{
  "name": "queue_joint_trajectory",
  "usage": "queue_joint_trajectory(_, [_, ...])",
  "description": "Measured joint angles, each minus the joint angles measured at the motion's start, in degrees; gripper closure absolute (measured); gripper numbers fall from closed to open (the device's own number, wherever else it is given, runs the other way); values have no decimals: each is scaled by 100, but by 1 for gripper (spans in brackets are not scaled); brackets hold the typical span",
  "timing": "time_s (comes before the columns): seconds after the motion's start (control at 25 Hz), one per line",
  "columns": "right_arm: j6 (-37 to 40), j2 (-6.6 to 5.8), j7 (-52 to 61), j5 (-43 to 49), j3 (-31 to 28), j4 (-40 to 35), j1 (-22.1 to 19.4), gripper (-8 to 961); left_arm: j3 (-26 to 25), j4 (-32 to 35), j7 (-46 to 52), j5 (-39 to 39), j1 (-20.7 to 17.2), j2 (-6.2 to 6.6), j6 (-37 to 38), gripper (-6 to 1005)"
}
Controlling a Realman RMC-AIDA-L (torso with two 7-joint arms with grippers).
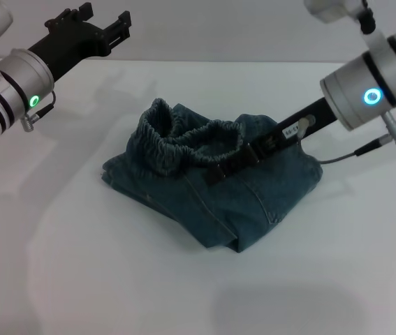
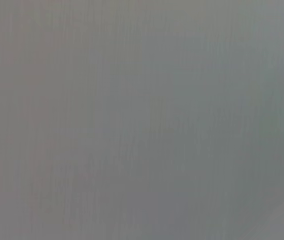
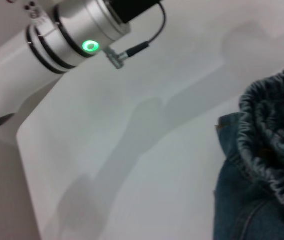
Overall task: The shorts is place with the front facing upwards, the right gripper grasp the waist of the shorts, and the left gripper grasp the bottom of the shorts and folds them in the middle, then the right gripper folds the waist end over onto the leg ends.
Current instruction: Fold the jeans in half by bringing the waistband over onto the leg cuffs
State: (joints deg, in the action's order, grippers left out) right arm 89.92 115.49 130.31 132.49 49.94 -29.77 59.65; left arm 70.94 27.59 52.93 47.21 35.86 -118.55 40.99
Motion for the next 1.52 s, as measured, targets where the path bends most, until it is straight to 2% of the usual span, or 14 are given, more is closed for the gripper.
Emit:
queue_joint_trajectory(0.24, [-500, 115, -38, 14, 93, 15, -144, 500, -10, 0, 3, -3, 14, 0, -6, 229])
queue_joint_trajectory(0.6, [-1007, 144, -46, 19, 233, 94, -163, 500, -18, 0, 39, -45, 6, 0, -30, 229])
queue_joint_trajectory(1.2, [-2332, 287, -135, 32, 786, 100, 310, 500, 2, -22, 38, -214, -43, 0, -43, 229])
queue_joint_trajectory(1.52, [-2933, 300, -277, -34, 802, 73, 304, 499, -10, -87, 40, -275, -33, 3, -47, 229])
